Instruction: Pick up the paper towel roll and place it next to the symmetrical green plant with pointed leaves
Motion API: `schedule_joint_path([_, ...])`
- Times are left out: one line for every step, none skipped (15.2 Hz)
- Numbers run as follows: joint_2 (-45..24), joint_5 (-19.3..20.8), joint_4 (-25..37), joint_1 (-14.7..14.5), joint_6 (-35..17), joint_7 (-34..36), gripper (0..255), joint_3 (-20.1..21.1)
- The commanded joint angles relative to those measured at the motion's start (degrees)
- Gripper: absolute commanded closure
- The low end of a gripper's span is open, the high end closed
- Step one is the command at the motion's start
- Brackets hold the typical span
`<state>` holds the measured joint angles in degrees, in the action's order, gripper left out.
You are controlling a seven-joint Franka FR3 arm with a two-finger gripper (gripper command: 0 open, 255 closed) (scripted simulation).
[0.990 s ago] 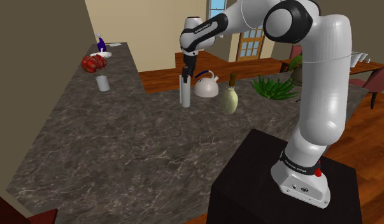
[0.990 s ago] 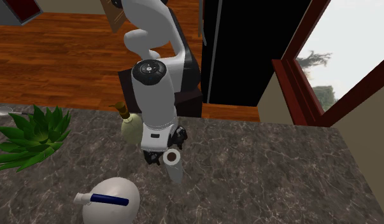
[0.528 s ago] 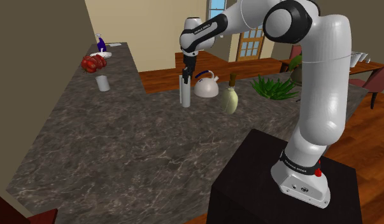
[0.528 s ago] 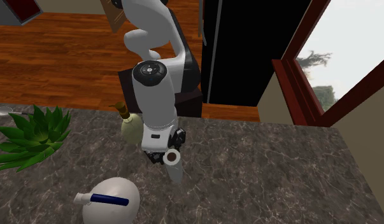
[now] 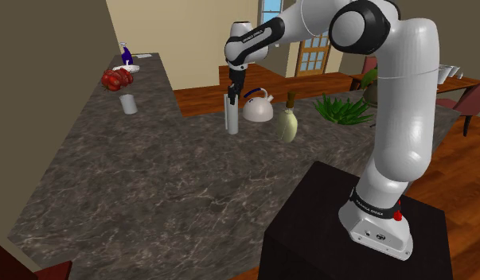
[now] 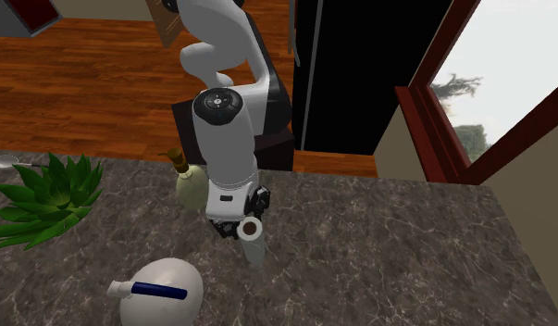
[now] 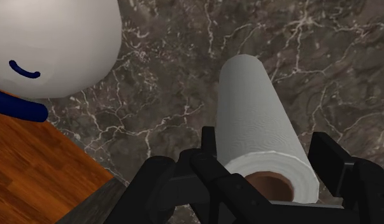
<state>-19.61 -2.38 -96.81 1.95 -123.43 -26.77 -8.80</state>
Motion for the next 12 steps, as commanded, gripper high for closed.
schedule_joint_path([-0.1,0.0,0.0,0.0,0.0,0.0,255,0.0])
schedule_joint_path([0.2,0.1,0.4,0.0,0.7,0.0,255,-0.1])
schedule_joint_path([0.4,0.1,0.9,0.0,1.3,0.0,255,-0.1])
schedule_joint_path([0.6,0.2,1.4,0.0,2.0,0.1,255,-0.1])
schedule_joint_path([0.8,0.2,1.9,0.0,2.7,0.1,255,-0.1])
schedule_joint_path([1.0,0.2,2.4,0.0,3.4,0.1,255,-0.1])
schedule_joint_path([1.2,0.3,2.9,0.0,4.1,0.1,255,-0.1])
schedule_joint_path([1.4,0.3,3.4,0.0,4.8,0.1,255,-0.2])
schedule_joint_path([1.5,0.3,4.0,0.0,5.5,0.1,255,-0.2])
schedule_joint_path([1.7,0.4,4.6,0.0,6.3,0.2,255,-0.2])
schedule_joint_path([1.8,0.4,5.1,0.0,7.0,0.2,255,-0.2])
schedule_joint_path([1.9,0.4,5.7,0.0,7.7,0.2,255,-0.2])
